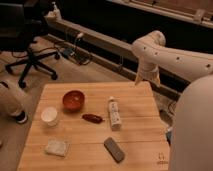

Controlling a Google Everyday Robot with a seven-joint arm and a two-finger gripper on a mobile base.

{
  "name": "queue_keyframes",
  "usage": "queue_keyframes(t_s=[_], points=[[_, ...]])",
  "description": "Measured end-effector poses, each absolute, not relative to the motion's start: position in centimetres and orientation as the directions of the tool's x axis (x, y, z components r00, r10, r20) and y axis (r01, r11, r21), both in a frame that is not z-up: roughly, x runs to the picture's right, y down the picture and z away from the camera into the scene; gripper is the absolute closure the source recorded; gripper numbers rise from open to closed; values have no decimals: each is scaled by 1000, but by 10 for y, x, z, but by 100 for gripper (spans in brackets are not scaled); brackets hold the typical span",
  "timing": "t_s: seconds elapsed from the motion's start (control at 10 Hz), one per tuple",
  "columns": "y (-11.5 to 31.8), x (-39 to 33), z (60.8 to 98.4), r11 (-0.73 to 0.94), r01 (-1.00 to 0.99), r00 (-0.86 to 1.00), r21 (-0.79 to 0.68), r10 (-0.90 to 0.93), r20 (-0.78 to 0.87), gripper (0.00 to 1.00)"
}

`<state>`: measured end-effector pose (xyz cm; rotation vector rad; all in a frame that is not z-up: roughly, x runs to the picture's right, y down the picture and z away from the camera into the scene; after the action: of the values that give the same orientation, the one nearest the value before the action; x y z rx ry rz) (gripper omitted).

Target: Move the arm in a circular motion

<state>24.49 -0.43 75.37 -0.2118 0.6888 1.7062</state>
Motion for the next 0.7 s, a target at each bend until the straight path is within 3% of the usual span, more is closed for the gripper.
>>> queue_keyframes(t_s=[0.1, 0.4, 0.7], points=[[31, 243, 741, -105, -940, -268, 324, 816, -512, 27], [83, 176, 714, -30, -977, -145, 213, 822, -551, 27], [116, 42, 678, 133, -991, 121, -17, 828, -547, 27]])
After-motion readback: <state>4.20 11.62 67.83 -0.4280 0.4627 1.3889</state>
